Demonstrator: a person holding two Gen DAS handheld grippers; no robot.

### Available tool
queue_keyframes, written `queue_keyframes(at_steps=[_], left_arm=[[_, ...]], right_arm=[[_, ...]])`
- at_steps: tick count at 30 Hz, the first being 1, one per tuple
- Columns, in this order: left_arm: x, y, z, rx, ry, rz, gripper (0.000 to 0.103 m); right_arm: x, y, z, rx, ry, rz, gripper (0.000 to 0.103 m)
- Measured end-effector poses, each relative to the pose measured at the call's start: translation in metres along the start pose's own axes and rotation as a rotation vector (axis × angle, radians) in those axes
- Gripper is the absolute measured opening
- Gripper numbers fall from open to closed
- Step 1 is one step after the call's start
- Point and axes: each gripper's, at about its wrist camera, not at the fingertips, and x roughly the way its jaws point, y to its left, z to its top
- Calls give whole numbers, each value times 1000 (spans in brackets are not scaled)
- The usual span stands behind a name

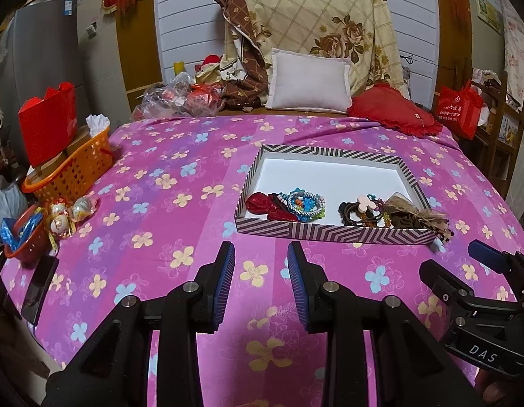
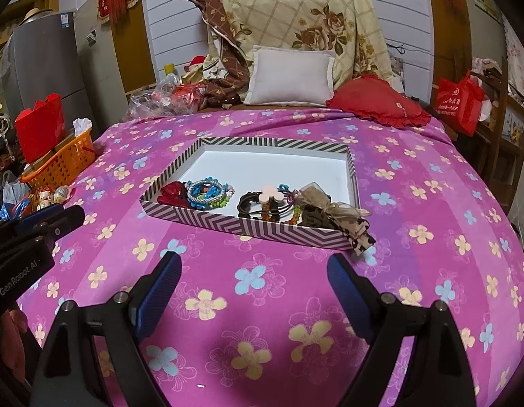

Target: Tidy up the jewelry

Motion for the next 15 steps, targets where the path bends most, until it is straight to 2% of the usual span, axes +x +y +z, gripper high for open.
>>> queue_keyframes(at_steps=[11,15], left_arm=[[3,-1,-1,13,-5,-5,22],[4,1,-2,6,-11,-41,22]], right_arm=[[4,3,-1,-4,8,1,90],[4,3,-1,-2,9,0,90]])
